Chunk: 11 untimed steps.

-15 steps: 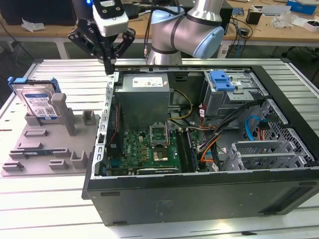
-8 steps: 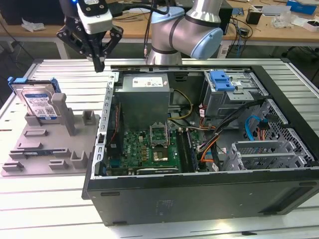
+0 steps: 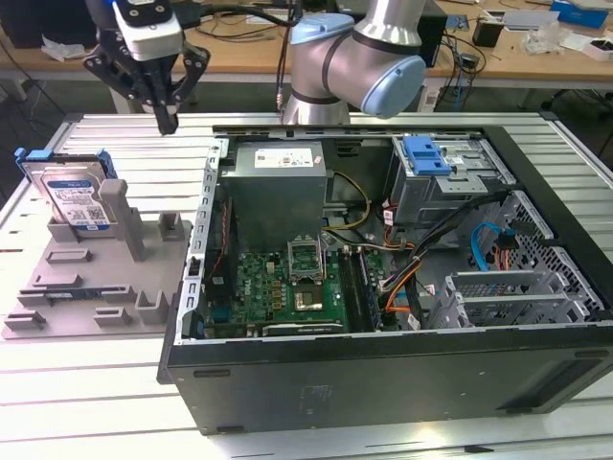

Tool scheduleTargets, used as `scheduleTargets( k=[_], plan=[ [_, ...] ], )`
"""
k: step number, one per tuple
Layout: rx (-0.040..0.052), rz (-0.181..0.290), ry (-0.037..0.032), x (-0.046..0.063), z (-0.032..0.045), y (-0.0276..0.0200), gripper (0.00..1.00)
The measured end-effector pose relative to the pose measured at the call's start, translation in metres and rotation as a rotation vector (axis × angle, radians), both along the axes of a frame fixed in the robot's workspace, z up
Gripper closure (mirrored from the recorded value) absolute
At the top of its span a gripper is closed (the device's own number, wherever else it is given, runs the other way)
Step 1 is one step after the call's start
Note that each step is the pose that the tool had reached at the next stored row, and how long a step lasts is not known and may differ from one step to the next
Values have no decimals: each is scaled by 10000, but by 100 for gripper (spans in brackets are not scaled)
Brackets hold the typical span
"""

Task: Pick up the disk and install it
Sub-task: 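Reach for the disk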

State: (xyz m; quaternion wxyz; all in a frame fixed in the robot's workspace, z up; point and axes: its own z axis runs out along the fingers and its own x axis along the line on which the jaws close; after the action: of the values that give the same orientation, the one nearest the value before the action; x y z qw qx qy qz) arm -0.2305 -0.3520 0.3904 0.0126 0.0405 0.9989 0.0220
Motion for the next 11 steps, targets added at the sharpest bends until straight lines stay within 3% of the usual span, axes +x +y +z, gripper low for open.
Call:
scheduleTargets(
  k=[11],
  plan=[
    [1,-2,0,-384,-13,180,89]
  ],
)
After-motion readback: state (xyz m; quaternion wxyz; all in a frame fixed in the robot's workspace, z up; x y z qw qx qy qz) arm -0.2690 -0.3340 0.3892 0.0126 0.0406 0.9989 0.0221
